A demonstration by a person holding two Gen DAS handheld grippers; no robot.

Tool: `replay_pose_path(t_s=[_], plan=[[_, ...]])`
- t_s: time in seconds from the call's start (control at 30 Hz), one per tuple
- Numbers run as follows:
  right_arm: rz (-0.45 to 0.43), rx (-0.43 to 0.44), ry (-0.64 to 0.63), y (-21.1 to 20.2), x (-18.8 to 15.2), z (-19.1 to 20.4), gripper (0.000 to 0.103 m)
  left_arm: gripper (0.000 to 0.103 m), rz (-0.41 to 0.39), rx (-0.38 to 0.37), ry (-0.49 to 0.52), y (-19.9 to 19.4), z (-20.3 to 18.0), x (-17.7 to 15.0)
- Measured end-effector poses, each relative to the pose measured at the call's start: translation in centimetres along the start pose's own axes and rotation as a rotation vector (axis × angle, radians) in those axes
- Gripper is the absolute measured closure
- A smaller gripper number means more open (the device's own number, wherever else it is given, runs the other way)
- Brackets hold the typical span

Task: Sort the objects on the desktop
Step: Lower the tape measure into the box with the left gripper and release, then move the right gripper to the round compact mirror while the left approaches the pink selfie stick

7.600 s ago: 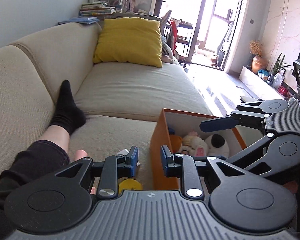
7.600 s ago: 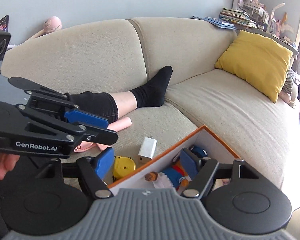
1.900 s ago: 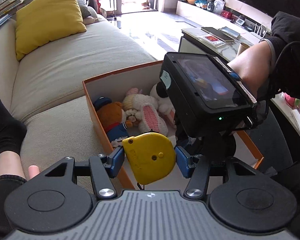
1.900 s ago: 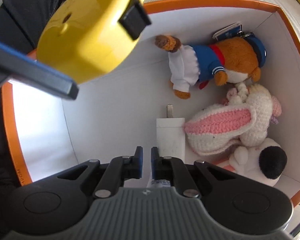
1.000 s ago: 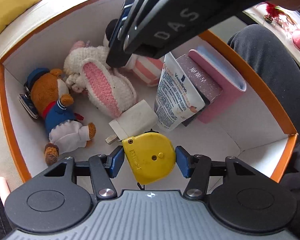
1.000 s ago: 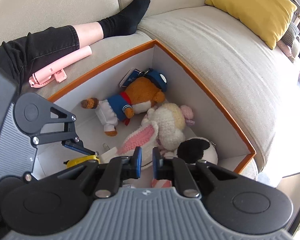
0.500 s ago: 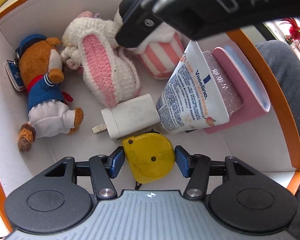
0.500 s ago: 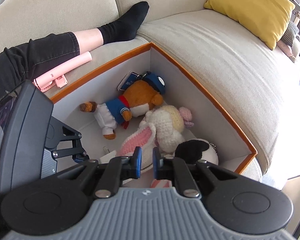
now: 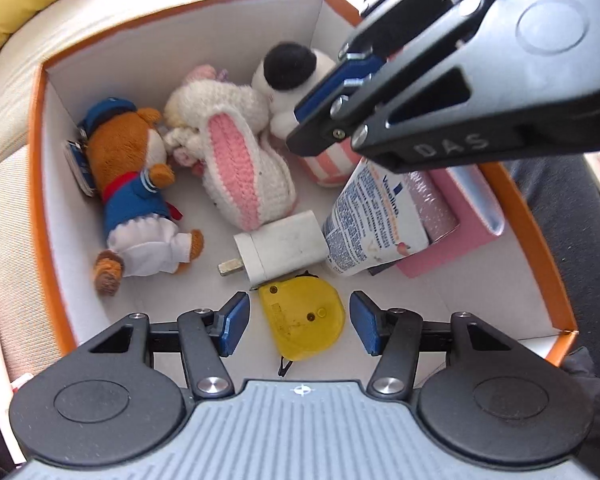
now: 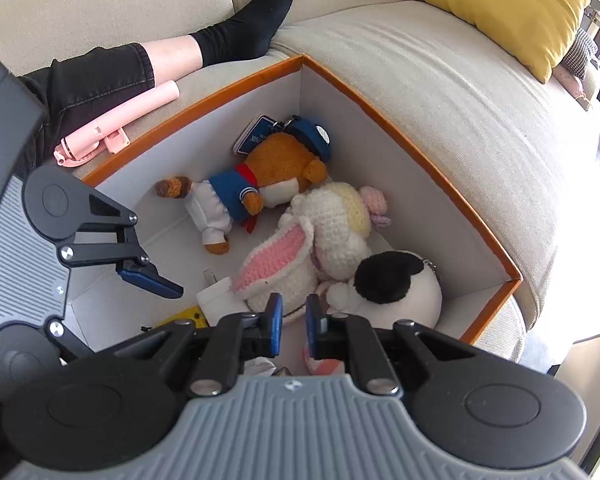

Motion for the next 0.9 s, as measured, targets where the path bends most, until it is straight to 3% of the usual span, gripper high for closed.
replay_pose_path(t_s=[0.17,0.3,0.47,0.6,0.8,0.9], plan=[[-0.056,-0.016,-0.014,-1.5,0.5,1.1,0.09,0.039,-0.122,-0.005,-0.037,-4.5,0.9,-1.6],[-0.139,-0.032,-0.01,-2.6,1.4,2.3,0.09,0.039,-0.232,0.033,-0.068,-7.3,-0.4,-0.2],[-0.247,-0.042,0.002,-4.2,3.1,3.9,0.089,0.039,-0.331,0.091,-0.142,-10.8,2.3,-0.8],[-0.277,-0.024,-0.001,-4.8,4.6,5.9,0.076,0.039,-0.387,0.13,-0.209,-13.1,4.4,-2.5],[-0.279,0.007,-0.027,-4.4,6.6,9.8,0.066,0.04,-0.418,0.172,-0.291,-15.5,7.6,-5.0],[-0.26,0.031,-0.04,-3.7,7.4,11.5,0.066,0.042,-0.415,0.185,-0.323,-16.0,9.2,-6.5]])
Point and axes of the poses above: each gripper's, at about its wrist camera, not at the fingertips, and y roughly the way its jaws point, z to its left, x to its top, the point moved 3 cm from there along y, roughly the way its jaws point, and after that the axes turned 5 degrees about -x, right-handed, at the moved point
